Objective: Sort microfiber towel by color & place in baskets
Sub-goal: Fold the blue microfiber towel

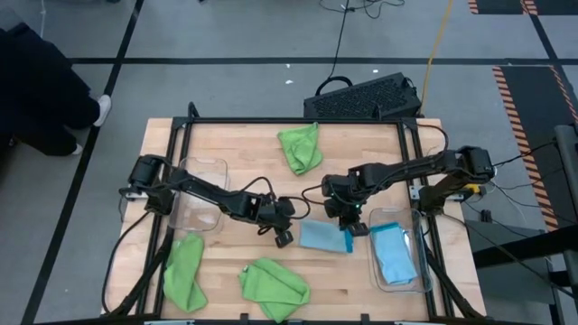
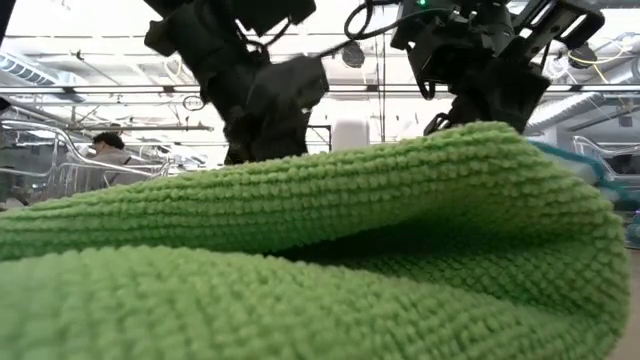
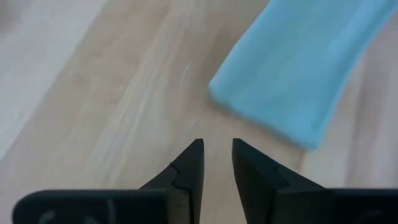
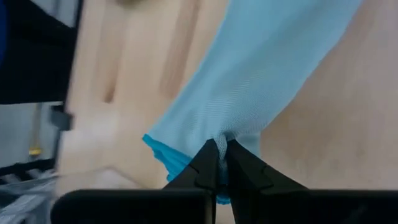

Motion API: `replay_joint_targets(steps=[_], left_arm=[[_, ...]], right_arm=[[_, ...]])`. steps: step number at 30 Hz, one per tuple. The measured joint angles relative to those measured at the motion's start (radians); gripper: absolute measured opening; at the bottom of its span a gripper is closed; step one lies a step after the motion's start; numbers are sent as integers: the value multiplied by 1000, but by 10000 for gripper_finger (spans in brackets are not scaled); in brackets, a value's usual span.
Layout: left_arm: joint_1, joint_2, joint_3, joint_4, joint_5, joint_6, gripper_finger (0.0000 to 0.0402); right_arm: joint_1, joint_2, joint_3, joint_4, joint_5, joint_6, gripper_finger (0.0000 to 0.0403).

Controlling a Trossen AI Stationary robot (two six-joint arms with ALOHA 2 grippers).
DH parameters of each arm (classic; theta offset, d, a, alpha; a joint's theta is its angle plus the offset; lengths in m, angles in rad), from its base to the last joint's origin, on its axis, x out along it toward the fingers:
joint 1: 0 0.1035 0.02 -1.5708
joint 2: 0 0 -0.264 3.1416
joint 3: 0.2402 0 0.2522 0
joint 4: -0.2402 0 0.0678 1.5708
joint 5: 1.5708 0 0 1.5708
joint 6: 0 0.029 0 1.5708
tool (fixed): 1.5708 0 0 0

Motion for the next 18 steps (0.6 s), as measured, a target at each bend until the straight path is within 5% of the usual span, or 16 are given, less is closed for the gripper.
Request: replay_joint_targets(steps=[11,18], left_arm=[[48,-4,3,283,-112,96,120],[97,9,2,338,64,359,205]], right_arm=[[32,0,0,17,220,-140,14],[106,-1,1,46,296,-246,15]])
